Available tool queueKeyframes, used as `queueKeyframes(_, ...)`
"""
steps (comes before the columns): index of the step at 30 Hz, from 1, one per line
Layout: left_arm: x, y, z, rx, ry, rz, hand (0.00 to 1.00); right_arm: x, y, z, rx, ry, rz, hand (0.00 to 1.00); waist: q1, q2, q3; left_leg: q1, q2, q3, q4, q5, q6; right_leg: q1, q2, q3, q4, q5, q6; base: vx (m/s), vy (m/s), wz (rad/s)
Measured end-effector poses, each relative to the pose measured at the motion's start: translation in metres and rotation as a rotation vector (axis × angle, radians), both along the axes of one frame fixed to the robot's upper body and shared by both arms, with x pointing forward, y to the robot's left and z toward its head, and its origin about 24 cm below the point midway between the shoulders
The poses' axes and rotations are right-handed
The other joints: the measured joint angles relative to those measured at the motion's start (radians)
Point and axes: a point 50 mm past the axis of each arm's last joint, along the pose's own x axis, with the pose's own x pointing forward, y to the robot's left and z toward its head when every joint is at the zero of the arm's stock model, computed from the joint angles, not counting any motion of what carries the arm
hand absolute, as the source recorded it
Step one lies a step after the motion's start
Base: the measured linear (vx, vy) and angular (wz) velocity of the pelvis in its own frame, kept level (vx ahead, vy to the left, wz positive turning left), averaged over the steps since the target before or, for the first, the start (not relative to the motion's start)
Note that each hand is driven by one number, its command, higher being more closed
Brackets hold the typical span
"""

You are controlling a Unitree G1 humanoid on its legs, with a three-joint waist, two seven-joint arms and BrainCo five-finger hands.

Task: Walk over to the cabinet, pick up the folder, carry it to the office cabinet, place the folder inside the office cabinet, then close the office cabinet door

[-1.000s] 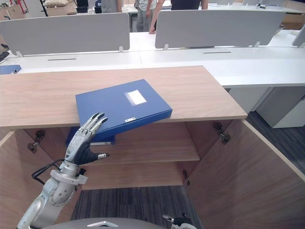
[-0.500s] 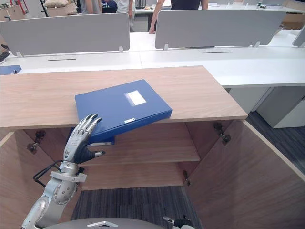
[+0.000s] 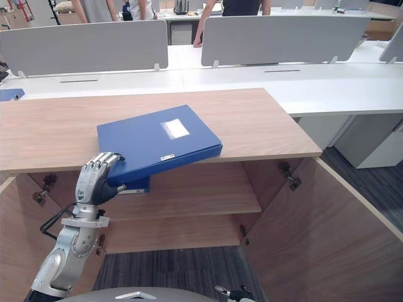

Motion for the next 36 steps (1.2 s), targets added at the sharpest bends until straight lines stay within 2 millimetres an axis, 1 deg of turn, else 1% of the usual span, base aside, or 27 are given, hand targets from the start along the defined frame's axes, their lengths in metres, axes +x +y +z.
queueKeyframes(6,0.011,0.001,0.015,0.007,-0.094,0.016,1.0,0.0,0.0,0.0,0.008,-0.005,-0.017,0.0,-0.006,-0.001,-0.001,0.001,0.001,0.004,0.0,-0.002,-0.003,0.0,0.001,0.005,-0.003,0.001,-0.001,0.0,0.0,0.0)
queueKeyframes(15,0.015,0.013,0.024,0.002,-0.163,0.083,1.0,0.0,0.001,0.0,0.017,-0.01,-0.042,0.0,-0.009,0.0,-0.002,0.002,0.001,0.022,0.0,-0.009,-0.005,-0.001,0.002,0.021,-0.018,0.009,-0.002,0.0,-0.001,-0.06)
queueKeyframes(16,0.016,0.015,0.025,0.002,-0.168,0.093,1.0,0.0,0.001,0.0,0.018,-0.011,-0.043,0.0,-0.01,-0.001,-0.002,0.002,0.001,0.022,0.0,-0.009,-0.005,-0.001,0.002,0.021,-0.019,0.012,0.003,0.0,0.0,0.0)
queueKeyframes(21,0.015,0.018,0.028,-0.025,-0.191,0.111,1.0,0.001,0.003,0.0,0.023,-0.016,-0.05,0.0,-0.009,-0.005,-0.003,0.002,0.001,0.023,0.0,-0.009,-0.006,0.0,0.002,0.02,-0.021,0.012,0.004,0.0,0.0,0.0)
queueKeyframes(23,0.015,0.02,0.03,-0.053,-0.205,0.118,1.0,0.001,0.005,-0.001,0.027,-0.019,-0.054,0.0,-0.01,-0.005,-0.004,0.001,0.002,0.025,0.0,-0.009,-0.006,-0.001,0.001,0.024,-0.017,0.016,0.007,0.0,-0.007,-0.03)
queueKeyframes(28,0.01,0.019,0.044,-0.184,-0.282,0.141,1.0,0.002,0.006,0.0,0.03,-0.035,-0.068,0.0,-0.006,-0.006,-0.004,-0.011,0.004,0.039,0.0,-0.009,-0.006,-0.026,0.002,0.043,-0.002,0.02,0.009,-0.01,-0.007,-0.1)
queueKeyframes(31,0.007,0.016,0.053,-0.273,-0.324,0.135,1.0,0.007,0.006,0.002,0.03,-0.069,-0.079,0.0,-0.005,-0.008,-0.007,-0.015,0.005,0.05,0.001,-0.008,-0.005,-0.041,0.001,0.054,0.008,0.02,0.01,-0.02,-0.001,-0.1)
queueKeyframes(34,0.002,0.014,0.061,-0.352,-0.369,0.133,1.0,0.016,0.011,0.008,0.031,-0.156,-0.087,0.0,-0.006,-0.009,-0.008,-0.016,0.005,0.052,0.001,-0.007,-0.004,-0.047,0.001,0.059,0.014,0.02,0.01,-0.02,-0.004,-0.03)
queueKeyframes(36,-0.004,0.014,0.068,-0.421,-0.413,0.137,1.0,0.026,0.016,0.014,0.041,-0.224,-0.112,0.0,-0.007,-0.008,-0.008,-0.018,0.005,0.055,0.001,-0.005,0.0,-0.056,0.003,0.063,0.022,0.02,0.01,-0.03,-0.006,-0.04)
